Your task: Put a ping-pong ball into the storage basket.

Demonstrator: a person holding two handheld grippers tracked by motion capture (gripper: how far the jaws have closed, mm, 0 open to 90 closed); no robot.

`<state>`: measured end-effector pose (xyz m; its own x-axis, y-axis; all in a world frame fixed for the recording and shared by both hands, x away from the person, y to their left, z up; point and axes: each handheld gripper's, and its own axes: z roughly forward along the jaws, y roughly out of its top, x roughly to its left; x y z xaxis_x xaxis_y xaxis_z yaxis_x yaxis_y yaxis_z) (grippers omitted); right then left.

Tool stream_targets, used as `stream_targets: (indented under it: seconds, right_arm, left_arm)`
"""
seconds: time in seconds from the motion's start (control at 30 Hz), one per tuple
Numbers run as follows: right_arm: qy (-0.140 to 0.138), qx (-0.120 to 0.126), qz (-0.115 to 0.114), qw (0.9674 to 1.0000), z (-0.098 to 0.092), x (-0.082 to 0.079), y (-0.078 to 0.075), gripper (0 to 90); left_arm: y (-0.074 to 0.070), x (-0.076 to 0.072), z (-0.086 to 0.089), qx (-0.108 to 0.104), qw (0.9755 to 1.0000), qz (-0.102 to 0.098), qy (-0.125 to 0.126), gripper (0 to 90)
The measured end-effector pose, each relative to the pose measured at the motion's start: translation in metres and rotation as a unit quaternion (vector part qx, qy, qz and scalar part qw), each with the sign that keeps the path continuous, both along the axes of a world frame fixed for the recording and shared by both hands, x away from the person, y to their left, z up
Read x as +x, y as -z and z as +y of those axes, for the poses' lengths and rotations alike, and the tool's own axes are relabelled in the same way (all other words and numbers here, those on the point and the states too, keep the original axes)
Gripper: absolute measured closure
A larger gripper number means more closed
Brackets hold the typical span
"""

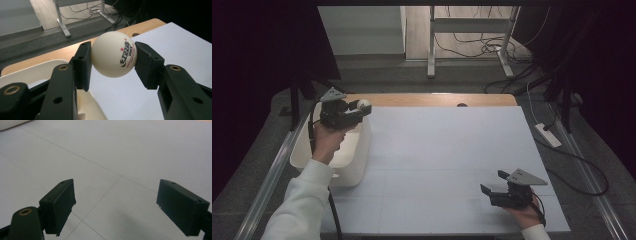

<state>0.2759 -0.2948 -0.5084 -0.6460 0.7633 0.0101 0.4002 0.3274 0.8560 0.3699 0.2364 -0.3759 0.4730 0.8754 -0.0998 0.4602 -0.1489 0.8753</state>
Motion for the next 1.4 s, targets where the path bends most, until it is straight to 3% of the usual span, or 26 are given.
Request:
stream_targets:
  seconds: [0.8, 1.4]
  right_arm:
    - [0.0, 0.0, -0.001, 1.0, 0.0, 0.0, 0.0, 14.8]
    - [-0.001, -0.001, 0.0, 1.0, 0.001, 0.0, 0.0, 14.8]
  left_arm:
    - [0.01, 0.009, 0.021, 0.013, 0.9988, 0.022, -0.042, 50.6]
    - [0.025, 0.021, 0.027, 0.034, 0.9962, 0.055, -0.059, 50.5]
